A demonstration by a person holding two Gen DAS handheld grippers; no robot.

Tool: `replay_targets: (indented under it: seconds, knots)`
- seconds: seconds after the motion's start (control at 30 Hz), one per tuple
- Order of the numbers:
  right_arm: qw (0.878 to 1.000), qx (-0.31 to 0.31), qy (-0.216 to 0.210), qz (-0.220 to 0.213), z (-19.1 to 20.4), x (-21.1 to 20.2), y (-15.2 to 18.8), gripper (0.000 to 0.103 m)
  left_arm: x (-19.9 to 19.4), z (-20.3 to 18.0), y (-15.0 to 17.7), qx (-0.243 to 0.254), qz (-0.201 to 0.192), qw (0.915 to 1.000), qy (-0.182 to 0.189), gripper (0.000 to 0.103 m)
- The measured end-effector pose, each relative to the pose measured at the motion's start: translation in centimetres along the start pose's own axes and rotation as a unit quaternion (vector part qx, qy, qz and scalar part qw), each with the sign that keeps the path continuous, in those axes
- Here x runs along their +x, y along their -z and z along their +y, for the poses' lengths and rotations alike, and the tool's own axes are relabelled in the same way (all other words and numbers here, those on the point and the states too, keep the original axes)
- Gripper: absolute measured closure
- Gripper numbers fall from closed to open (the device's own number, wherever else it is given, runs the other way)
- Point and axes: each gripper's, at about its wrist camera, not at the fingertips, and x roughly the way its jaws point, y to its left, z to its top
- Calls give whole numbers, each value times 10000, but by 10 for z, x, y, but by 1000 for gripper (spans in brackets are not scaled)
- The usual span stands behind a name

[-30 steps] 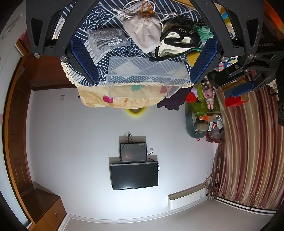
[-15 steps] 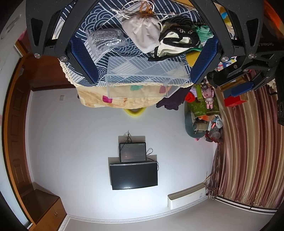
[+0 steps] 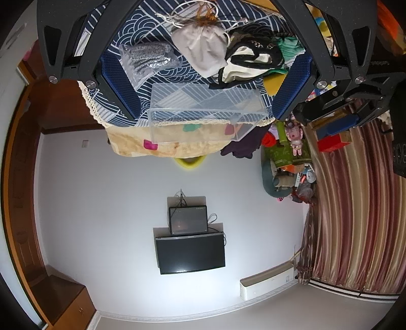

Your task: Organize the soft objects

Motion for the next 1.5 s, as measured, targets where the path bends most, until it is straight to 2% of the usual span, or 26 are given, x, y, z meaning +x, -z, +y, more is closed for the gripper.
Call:
replay_targets:
  seconds: [0.17,0.23,0.27,0.43,0.57,0.7,0.83,1.0,1.17,1.27,1.37,1.43,1.5]
  knots:
    - [9999,69,144,35,-6,4,5,0,1,2,3,-12,-64,10000,8,0]
    - [9997,130,192,72,-9,6,7,0,3,6,3,-58,-57,10000,22,9]
    - [9996,144,221,91,-11,7,8,1,6,8,4,-77,3,10000,21,19]
    - [9985,120,488,229,-16,14,13,11,23,22,9,-207,233,9993,-230,28]
    - [9969,146,659,400,-23,23,18,19,40,36,18,-234,475,9975,-476,40]
    - [9931,236,812,817,-34,38,27,27,60,52,33,-308,831,9940,-646,49]
    - [9876,402,928,1203,-47,50,40,28,76,71,48,-484,1144,9897,-714,50]
    - [9812,548,1024,1542,-59,56,51,28,89,84,64,-670,1441,9855,-596,50]
    - [9745,825,860,1903,-71,64,62,28,102,81,76,-582,1675,9823,-602,50]
    - [9733,721,847,2008,-68,67,66,28,104,80,80,-468,1715,9818,-666,50]
    - [9725,605,834,2087,-62,71,69,40,105,83,82,-544,1750,9807,-679,51]
    - [9726,547,889,2077,-62,69,69,45,107,86,82,-586,1771,9799,-715,57]
    - [9730,553,903,2051,-63,69,68,50,107,88,83,-560,1780,9791,-808,67]
